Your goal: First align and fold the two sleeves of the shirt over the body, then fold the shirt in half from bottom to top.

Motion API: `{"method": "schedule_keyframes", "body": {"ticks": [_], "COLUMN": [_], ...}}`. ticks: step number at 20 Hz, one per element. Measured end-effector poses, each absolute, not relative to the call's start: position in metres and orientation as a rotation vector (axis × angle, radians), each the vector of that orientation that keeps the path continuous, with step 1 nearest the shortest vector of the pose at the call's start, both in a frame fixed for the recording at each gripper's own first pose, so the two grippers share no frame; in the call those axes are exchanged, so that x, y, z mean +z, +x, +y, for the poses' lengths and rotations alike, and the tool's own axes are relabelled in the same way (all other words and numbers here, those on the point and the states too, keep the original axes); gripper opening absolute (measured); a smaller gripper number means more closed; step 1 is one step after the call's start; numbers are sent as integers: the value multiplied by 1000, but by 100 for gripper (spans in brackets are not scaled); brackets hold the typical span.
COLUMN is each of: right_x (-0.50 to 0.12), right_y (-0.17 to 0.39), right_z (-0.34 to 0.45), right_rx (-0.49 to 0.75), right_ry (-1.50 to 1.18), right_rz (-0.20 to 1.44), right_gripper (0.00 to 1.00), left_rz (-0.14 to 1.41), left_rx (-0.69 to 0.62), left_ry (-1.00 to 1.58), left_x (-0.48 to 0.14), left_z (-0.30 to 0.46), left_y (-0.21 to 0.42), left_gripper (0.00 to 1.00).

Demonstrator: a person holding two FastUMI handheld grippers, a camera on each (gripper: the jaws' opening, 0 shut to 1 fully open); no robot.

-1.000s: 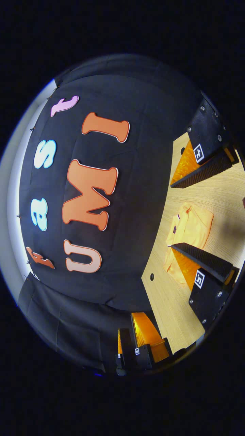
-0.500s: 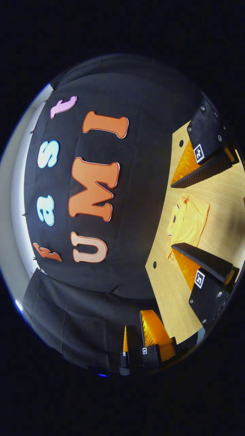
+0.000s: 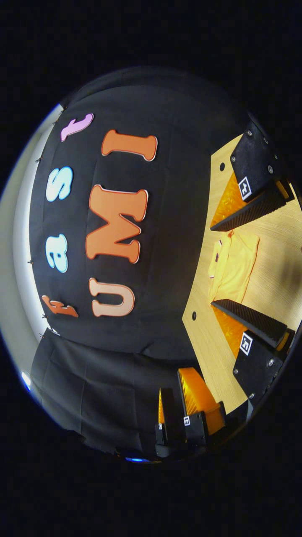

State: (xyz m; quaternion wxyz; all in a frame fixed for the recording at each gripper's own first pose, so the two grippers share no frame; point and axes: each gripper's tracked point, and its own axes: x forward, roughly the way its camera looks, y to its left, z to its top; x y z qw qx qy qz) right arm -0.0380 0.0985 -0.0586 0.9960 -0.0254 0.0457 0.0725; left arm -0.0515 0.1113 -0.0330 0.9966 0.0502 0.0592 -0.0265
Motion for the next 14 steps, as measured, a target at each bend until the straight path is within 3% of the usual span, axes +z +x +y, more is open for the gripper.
{"method": "schedule_keyframes", "body": {"ticks": [14], "right_x": [-61], "right_y": [-55], "right_z": [108], "right_rx": [83], "right_ry": [-47], "right_rz": [114], "right_gripper": [98], "left_rz": [101], "left_rx": [-101], "left_ry": [135], "left_x": [-39], "left_z": [116], "left_y": [-53], "left_gripper": [99]}}
